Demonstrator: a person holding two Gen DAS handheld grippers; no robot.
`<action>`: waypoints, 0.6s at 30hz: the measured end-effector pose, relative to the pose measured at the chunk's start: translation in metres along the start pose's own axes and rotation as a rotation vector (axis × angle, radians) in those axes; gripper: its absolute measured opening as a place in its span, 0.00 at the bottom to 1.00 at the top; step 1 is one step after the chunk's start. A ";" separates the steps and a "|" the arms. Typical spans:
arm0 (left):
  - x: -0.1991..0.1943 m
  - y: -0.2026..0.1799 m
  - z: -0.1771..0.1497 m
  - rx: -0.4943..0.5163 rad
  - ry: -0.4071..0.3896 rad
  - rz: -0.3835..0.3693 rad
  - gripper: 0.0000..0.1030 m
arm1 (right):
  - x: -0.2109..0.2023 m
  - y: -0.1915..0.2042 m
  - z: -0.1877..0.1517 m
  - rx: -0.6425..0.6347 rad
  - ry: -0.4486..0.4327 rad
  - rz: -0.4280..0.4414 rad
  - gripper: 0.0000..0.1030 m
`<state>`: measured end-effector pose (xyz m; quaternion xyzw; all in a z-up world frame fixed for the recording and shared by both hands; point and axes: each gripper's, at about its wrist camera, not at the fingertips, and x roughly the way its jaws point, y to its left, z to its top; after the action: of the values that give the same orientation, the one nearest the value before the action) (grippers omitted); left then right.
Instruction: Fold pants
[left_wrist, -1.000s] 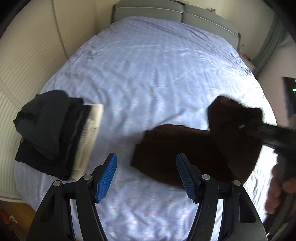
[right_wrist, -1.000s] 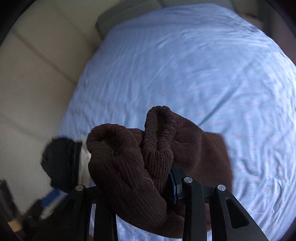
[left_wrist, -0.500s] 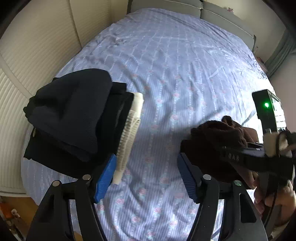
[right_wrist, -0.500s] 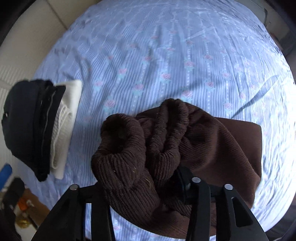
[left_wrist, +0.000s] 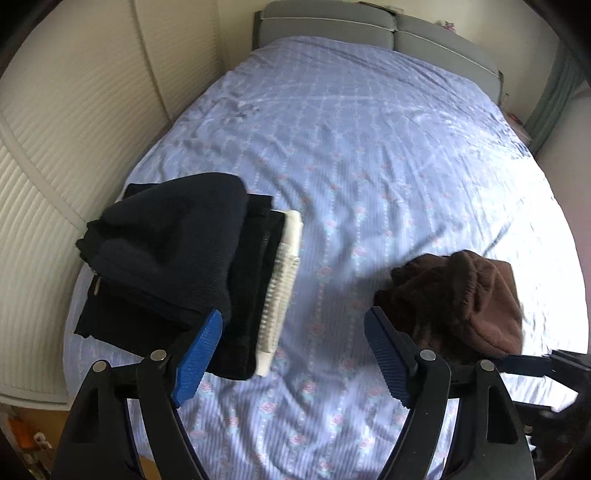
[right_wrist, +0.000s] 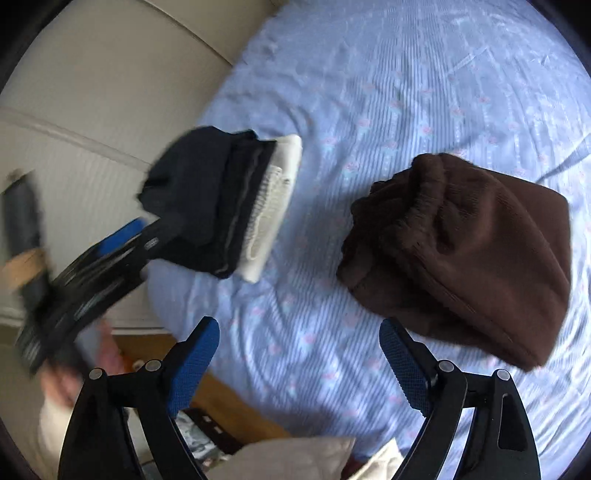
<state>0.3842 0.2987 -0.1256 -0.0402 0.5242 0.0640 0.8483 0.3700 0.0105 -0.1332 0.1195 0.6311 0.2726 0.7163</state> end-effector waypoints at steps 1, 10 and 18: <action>0.000 -0.005 0.000 0.011 0.003 -0.014 0.77 | -0.008 -0.011 -0.006 0.026 -0.017 -0.010 0.87; 0.024 -0.107 0.003 0.165 0.093 -0.196 0.77 | -0.056 -0.168 -0.061 0.484 -0.143 -0.167 0.87; 0.101 -0.166 0.030 0.197 0.247 -0.213 0.77 | -0.029 -0.223 -0.095 0.577 -0.077 -0.145 0.87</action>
<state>0.4802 0.1450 -0.2022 -0.0197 0.6210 -0.0835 0.7791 0.3296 -0.2054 -0.2408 0.2829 0.6616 0.0254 0.6940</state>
